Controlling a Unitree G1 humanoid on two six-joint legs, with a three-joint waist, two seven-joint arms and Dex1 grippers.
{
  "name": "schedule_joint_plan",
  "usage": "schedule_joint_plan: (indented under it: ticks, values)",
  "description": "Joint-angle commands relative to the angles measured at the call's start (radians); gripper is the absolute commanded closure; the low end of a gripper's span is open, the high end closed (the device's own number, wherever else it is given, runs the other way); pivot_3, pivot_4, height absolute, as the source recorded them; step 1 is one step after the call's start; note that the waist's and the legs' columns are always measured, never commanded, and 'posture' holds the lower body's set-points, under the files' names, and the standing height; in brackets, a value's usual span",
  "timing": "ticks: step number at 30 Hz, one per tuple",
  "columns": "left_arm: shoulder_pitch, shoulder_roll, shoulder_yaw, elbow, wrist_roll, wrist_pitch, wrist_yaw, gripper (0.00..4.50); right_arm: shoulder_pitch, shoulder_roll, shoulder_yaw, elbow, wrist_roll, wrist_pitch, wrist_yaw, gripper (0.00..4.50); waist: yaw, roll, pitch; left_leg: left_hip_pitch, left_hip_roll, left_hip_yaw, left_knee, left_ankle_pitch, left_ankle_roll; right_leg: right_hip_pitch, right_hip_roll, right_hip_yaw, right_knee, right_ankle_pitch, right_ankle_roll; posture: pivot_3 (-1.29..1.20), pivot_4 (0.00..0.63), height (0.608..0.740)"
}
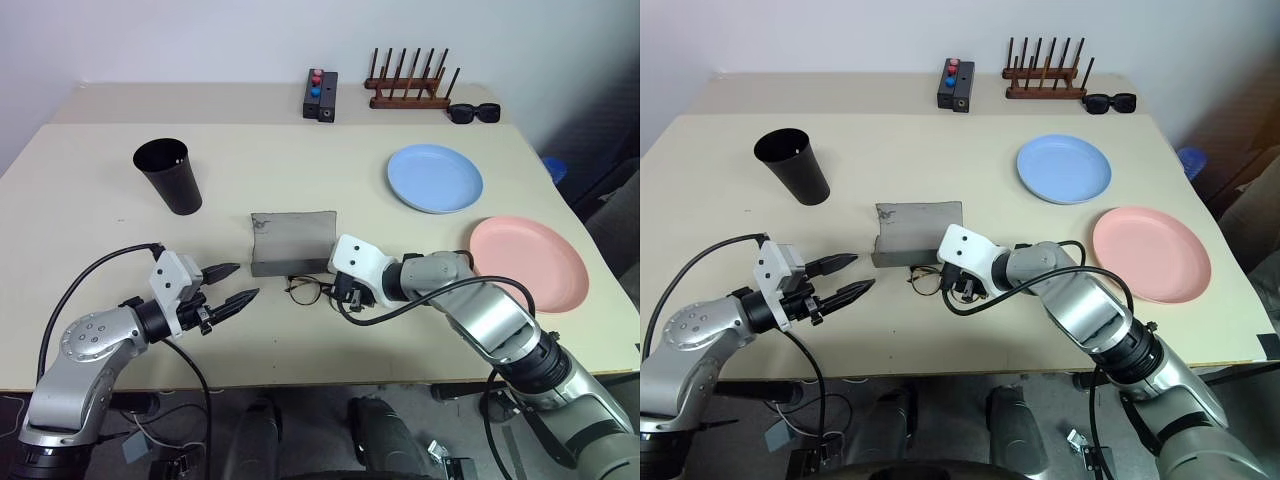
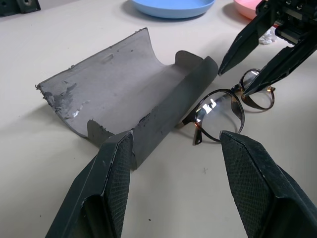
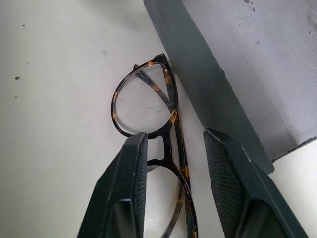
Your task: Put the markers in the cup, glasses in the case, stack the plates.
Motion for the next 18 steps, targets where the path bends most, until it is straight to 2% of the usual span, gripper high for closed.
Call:
schedule_joint_plan:
  ticks: [1,8,11,13,18]
  values:
    - [-0.012,0.007,-0.006,-0.016,0.000,-0.015,-0.002,1.64,-0.009,0.004,0.010,0.013,-0.025,-0.023,-0.006,2.75,0.000,0.000,0.000,0.000,0.000,0.000,0.000,0.000,0.000,0.000,0.000,0.000,0.000,0.000,0.000,0.00,0.150,0.740]
    - [-0.017,0.005,-0.014,-0.007,0.005,-0.019,0.000,1.64,-0.008,0.000,0.031,0.023,-0.054,-0.029,-0.004,2.75,0.000,0.000,0.000,-0.001,0.000,0.000,0.000,0.000,0.000,-0.001,0.000,0.000,0.000,0.000,0.000,0.00,0.150,0.740]
    - [-0.015,0.005,-0.012,-0.003,0.007,-0.022,-0.001,1.64,-0.007,-0.002,0.034,0.021,-0.060,-0.030,0.001,3.56,0.000,0.000,0.000,-0.001,0.000,0.000,-0.001,0.000,0.000,-0.001,0.000,0.000,0.000,0.000,0.000,0.00,0.150,0.740]
    - [-0.014,0.006,-0.009,-0.002,0.007,-0.024,-0.002,1.64,-0.008,-0.001,0.033,0.019,-0.063,-0.032,0.004,4.47,0.000,0.000,0.000,-0.001,0.000,0.000,0.000,0.000,0.000,-0.001,0.000,0.000,0.000,0.000,0.000,0.00,0.150,0.740]
    - [-0.009,0.005,-0.005,0.004,0.011,-0.030,-0.004,1.64,-0.015,-0.003,0.026,0.011,-0.068,-0.044,0.013,4.47,0.000,0.000,0.000,-0.001,0.000,0.000,0.000,0.000,0.000,-0.001,0.000,0.000,0.000,0.000,0.000,0.00,0.150,0.740]
